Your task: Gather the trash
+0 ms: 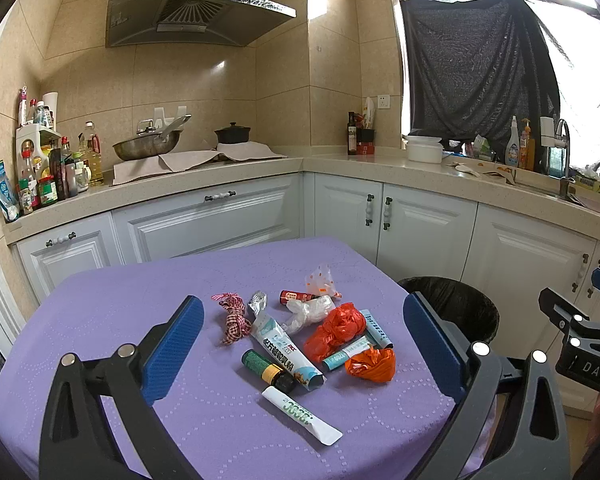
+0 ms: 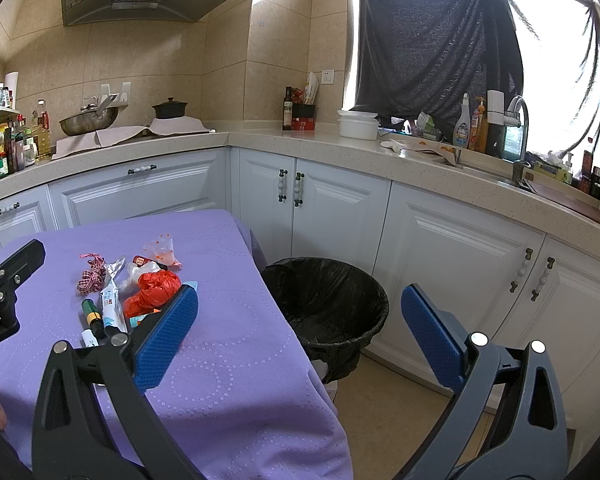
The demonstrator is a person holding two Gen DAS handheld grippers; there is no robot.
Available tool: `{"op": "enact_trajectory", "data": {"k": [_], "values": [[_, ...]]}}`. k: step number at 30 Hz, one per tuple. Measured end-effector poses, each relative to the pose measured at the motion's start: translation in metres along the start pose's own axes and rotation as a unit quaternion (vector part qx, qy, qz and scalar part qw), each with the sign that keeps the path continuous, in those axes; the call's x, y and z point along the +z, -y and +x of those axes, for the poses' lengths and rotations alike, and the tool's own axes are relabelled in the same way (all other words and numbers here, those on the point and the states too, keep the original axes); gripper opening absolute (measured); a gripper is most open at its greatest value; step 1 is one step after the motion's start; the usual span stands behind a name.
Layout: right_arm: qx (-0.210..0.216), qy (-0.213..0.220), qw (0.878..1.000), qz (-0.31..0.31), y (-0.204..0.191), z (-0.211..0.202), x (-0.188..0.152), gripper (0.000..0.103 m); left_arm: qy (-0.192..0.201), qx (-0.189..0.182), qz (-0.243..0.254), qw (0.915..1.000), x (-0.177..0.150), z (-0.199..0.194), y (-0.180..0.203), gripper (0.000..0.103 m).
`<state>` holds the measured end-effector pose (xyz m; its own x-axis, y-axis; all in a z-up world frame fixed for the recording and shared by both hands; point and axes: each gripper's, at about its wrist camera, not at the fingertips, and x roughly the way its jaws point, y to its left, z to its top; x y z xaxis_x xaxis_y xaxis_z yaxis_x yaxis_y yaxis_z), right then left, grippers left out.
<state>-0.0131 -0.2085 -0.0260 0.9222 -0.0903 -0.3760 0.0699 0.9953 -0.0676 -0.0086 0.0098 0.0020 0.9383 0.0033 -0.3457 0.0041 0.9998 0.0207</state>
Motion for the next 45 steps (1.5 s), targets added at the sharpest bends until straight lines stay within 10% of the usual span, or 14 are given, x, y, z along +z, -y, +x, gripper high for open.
{"op": "enact_trajectory", "data": {"k": [21,33,38,45], "values": [[0.008,-0.005,1.0,-0.003,-0.005,0.006,-0.002,0.099,-0.018,0.016,-0.011,0.9996,-0.01,0.004,-0.012,0.097],[0.11,-0.048,0.993,-0.024,-0.052,0.058,-0.025,0.099,-0.104,0.037,-0.042,0.993,-0.046,0.037,-0.045,0.097],[0.159,-0.081,0.983,-0.037,-0.082,0.086,-0.04,0.076,-0.145,0.053,-0.05,0.9868,-0.063,0.051,-0.058,0.065],[0.2,-0.116,0.971,-0.057,-0.112,0.114,-0.058,0.057,-0.158,0.049,-0.076,0.9833,-0.075,0.056,-0.072,0.065]]}}
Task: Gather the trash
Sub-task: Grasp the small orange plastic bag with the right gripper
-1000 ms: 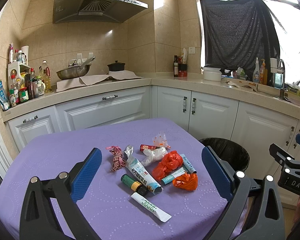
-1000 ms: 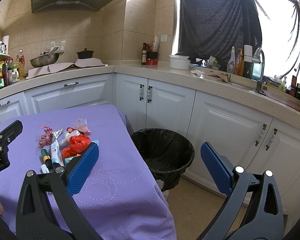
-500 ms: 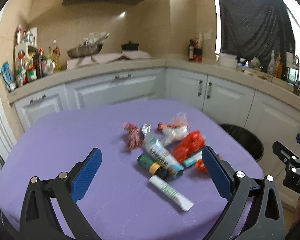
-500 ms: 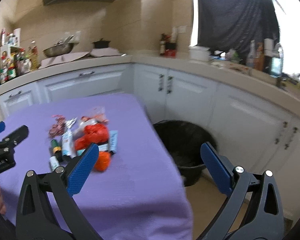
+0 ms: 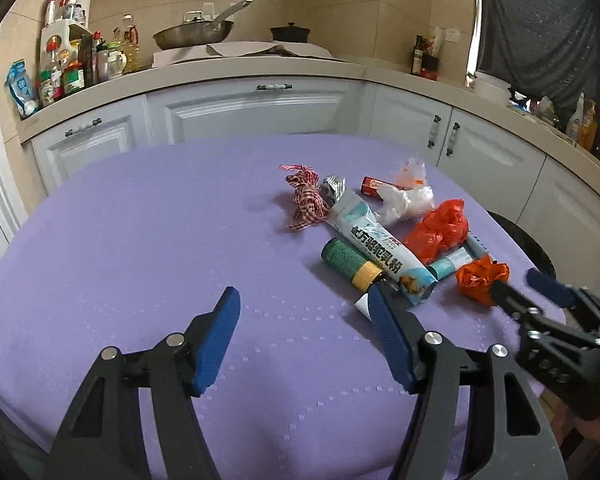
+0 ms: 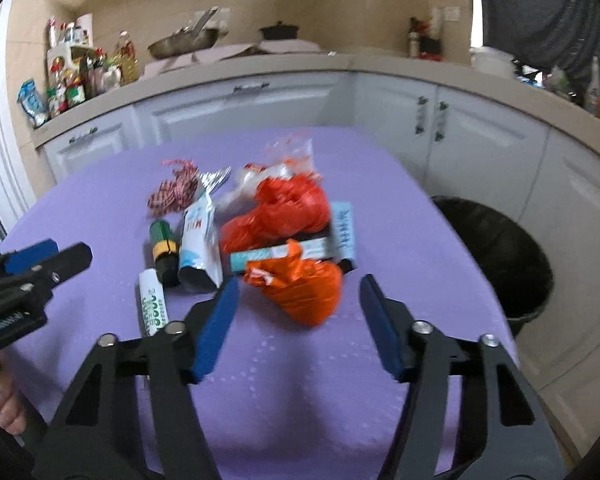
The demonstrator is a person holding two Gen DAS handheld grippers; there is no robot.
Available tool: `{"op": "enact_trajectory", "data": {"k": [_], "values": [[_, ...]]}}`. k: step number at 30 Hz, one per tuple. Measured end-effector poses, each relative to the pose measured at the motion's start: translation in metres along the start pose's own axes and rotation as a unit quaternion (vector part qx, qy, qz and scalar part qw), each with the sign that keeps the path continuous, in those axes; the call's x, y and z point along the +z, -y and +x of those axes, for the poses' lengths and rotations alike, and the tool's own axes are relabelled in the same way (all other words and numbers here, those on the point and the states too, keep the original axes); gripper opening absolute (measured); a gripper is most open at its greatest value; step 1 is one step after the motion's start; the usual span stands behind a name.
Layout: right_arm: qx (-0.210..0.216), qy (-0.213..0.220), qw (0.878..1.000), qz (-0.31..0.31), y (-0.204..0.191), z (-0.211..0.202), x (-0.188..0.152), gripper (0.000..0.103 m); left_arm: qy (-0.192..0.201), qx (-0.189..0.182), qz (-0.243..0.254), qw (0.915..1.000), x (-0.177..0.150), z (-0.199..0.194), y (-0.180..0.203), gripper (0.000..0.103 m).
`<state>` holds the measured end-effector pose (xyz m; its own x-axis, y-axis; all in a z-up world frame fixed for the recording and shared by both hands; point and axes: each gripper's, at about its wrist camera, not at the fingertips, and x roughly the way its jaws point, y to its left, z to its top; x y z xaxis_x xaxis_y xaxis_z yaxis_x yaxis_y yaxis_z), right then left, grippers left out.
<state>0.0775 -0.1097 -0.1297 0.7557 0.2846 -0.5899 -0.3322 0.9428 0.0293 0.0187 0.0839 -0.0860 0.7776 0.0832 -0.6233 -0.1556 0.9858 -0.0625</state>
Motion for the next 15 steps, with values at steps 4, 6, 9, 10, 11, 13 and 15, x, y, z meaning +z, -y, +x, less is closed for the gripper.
{"op": "enact_trajectory", "data": {"k": [4,6,9,10,11,13,15], "values": [[0.006,-0.014,1.0,-0.005,-0.003,0.018,-0.003,0.051,0.005,-0.003,0.005,1.0,-0.001,-0.001,0.003,0.066],[0.008,-0.022,1.0,-0.01,-0.004,0.024,-0.005,0.036,0.003,-0.005,0.006,1.0,0.0,0.002,0.004,0.069],[0.024,-0.026,0.999,-0.001,-0.001,0.027,-0.009,0.029,-0.002,-0.009,0.006,0.9999,0.0,0.004,0.008,0.073],[0.026,-0.025,0.999,0.0,-0.001,0.027,-0.01,0.029,-0.002,-0.01,0.007,0.9999,-0.001,0.004,0.009,0.074],[0.029,-0.024,0.999,0.001,0.0,0.026,-0.01,0.027,-0.003,-0.01,0.008,0.9999,-0.002,0.004,0.011,0.075],[0.03,-0.018,0.999,-0.002,0.0,0.021,-0.011,0.026,-0.003,-0.012,0.01,0.9999,-0.002,0.004,0.016,0.076],[0.026,-0.009,1.0,-0.008,0.001,0.014,-0.012,0.025,-0.004,-0.014,0.011,0.9998,-0.003,0.004,0.021,0.077]]}}
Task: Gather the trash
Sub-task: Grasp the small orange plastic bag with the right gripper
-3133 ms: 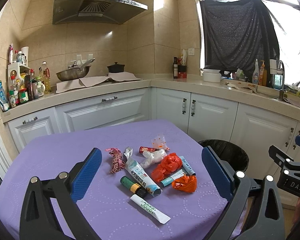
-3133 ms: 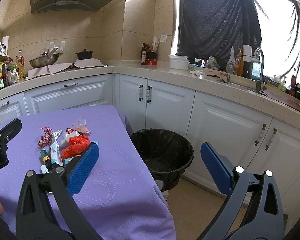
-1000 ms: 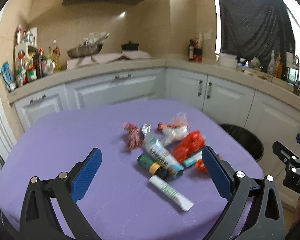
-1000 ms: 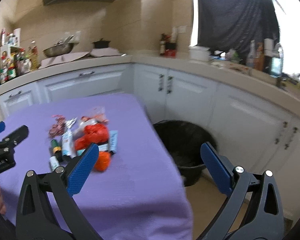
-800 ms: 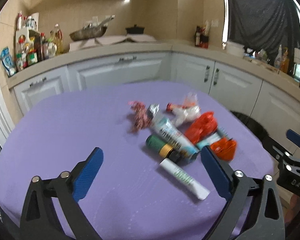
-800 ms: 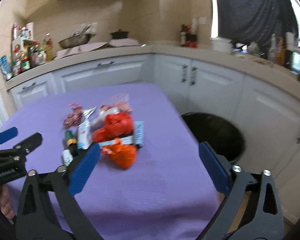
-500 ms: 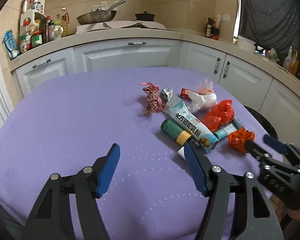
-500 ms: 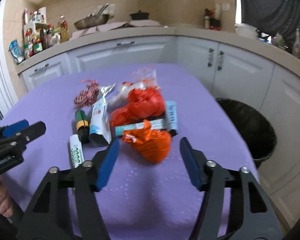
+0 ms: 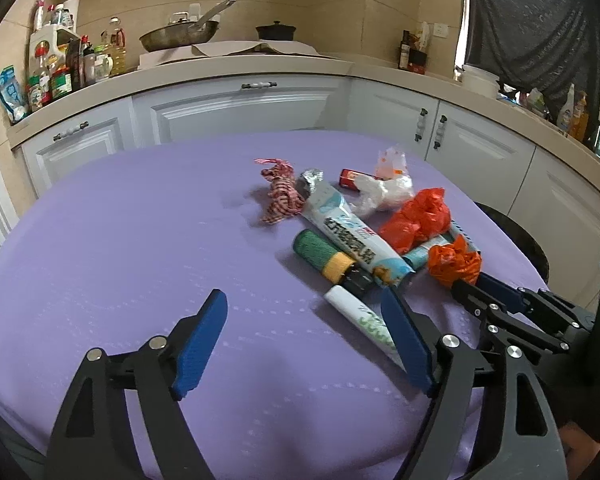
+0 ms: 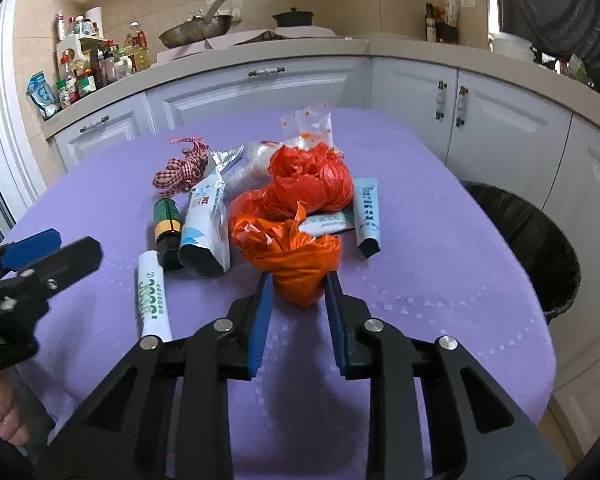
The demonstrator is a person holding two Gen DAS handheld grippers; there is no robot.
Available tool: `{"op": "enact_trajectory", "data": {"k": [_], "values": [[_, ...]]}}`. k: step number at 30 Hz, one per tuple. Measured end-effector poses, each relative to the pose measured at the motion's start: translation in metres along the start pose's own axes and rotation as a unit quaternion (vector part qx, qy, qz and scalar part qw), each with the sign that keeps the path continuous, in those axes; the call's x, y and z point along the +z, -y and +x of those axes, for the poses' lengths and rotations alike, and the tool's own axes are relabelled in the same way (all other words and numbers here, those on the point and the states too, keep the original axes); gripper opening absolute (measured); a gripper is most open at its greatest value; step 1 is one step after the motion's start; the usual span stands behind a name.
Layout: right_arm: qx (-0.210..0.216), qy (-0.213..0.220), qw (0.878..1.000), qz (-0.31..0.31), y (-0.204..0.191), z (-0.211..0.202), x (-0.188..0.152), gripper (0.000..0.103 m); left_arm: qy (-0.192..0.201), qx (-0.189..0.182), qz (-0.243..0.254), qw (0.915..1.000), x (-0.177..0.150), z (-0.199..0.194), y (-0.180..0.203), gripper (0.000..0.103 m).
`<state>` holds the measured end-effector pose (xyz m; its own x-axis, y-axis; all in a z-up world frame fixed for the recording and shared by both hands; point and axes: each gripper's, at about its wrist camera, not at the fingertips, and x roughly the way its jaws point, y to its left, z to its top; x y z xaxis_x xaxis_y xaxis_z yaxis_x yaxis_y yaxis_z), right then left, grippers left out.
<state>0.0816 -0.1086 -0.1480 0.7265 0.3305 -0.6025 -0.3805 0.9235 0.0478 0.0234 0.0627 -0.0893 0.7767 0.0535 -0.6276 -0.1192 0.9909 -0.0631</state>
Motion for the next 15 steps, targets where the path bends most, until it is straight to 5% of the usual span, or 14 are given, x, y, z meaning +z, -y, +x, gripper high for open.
{"op": "enact_trajectory", "data": {"k": [2,3,8,10,12,13,15], "values": [[-0.003,0.005,1.0,-0.004,0.002,-0.007,-0.001,0.019,-0.003,-0.002,0.001,1.0,-0.001,0.001,0.006,0.077],[-0.004,0.006,1.0,-0.006,0.005,-0.011,-0.002,0.0,-0.006,-0.002,0.002,1.0,-0.001,0.003,0.011,0.077],[-0.006,-0.005,1.0,-0.005,0.02,-0.018,-0.006,0.001,-0.015,-0.003,0.007,0.9999,-0.008,0.01,0.031,0.077],[-0.001,-0.011,1.0,0.001,0.026,-0.018,-0.009,0.006,-0.023,-0.003,0.007,0.9997,-0.012,0.013,0.036,0.077],[0.007,-0.005,1.0,0.011,0.03,-0.021,-0.01,0.043,-0.025,-0.001,0.003,0.9997,-0.014,0.013,0.036,0.077],[0.01,0.008,1.0,0.018,0.031,-0.025,-0.008,0.052,-0.024,0.006,0.001,0.9997,-0.014,0.012,0.035,0.077],[0.017,0.02,1.0,0.015,0.028,-0.026,-0.005,0.056,-0.019,0.018,-0.002,0.9997,-0.015,0.009,0.032,0.077]]}}
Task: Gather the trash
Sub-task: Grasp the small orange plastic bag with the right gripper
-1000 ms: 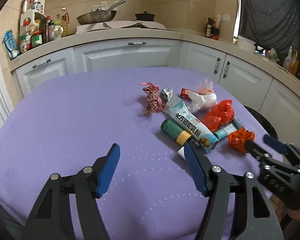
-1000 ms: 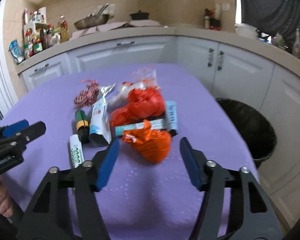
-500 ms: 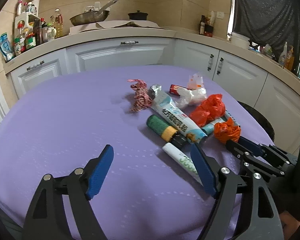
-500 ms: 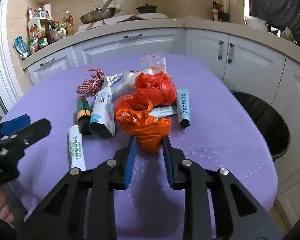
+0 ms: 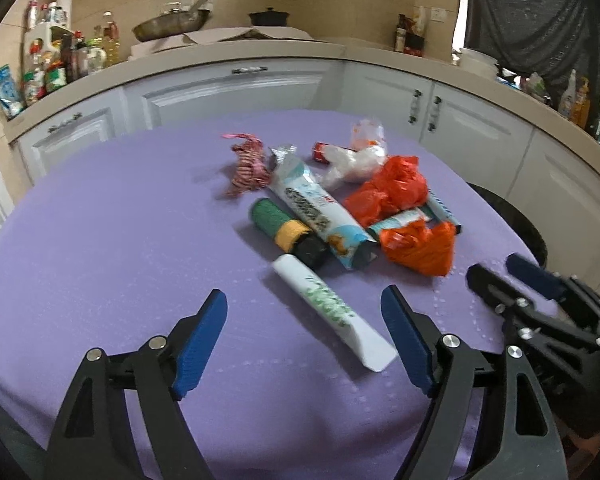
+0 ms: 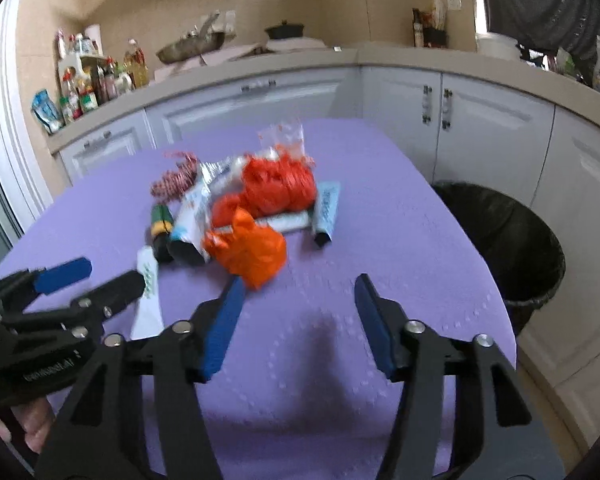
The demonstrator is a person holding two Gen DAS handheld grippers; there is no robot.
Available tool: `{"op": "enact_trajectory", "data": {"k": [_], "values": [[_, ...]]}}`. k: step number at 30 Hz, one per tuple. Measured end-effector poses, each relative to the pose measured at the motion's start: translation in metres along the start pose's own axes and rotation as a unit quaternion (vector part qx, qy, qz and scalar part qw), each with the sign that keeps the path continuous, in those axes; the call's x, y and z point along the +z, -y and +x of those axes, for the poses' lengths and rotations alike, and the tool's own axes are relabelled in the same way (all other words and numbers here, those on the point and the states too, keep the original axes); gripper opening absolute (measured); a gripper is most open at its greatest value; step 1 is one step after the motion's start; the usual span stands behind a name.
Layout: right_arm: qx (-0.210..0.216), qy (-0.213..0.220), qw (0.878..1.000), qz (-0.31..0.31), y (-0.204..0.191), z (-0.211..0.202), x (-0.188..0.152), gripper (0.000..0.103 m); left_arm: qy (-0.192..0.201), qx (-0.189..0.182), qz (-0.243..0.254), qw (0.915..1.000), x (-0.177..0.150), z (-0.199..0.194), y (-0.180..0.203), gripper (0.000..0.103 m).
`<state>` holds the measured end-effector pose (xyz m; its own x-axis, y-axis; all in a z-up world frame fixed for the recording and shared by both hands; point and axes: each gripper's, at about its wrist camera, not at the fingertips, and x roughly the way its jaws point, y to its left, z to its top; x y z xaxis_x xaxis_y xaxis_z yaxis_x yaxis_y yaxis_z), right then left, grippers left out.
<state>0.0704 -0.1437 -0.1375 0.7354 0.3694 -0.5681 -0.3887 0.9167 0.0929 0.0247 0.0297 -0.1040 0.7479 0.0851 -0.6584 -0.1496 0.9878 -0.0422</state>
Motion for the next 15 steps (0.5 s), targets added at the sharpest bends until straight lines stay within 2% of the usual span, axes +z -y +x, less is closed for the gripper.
{"op": "enact_trajectory", "data": {"k": [7,10,13,15], "values": [[0.021,-0.003,0.999,-0.029,-0.026,0.02,0.01,0.057,0.01,0.037,-0.032,0.9988,0.0,-0.008,-0.028,0.077],[0.017,-0.013,0.999,-0.035,-0.032,0.032,0.012,0.058,0.003,0.04,-0.041,0.9984,-0.003,-0.006,-0.039,0.077],[0.016,-0.022,0.999,-0.032,-0.035,0.04,0.014,0.065,-0.002,0.038,-0.045,0.9983,-0.004,-0.003,-0.044,0.077],[0.012,-0.026,0.999,-0.036,-0.038,0.044,0.014,0.066,-0.003,0.032,-0.045,0.9985,-0.004,-0.003,-0.045,0.077]]}}
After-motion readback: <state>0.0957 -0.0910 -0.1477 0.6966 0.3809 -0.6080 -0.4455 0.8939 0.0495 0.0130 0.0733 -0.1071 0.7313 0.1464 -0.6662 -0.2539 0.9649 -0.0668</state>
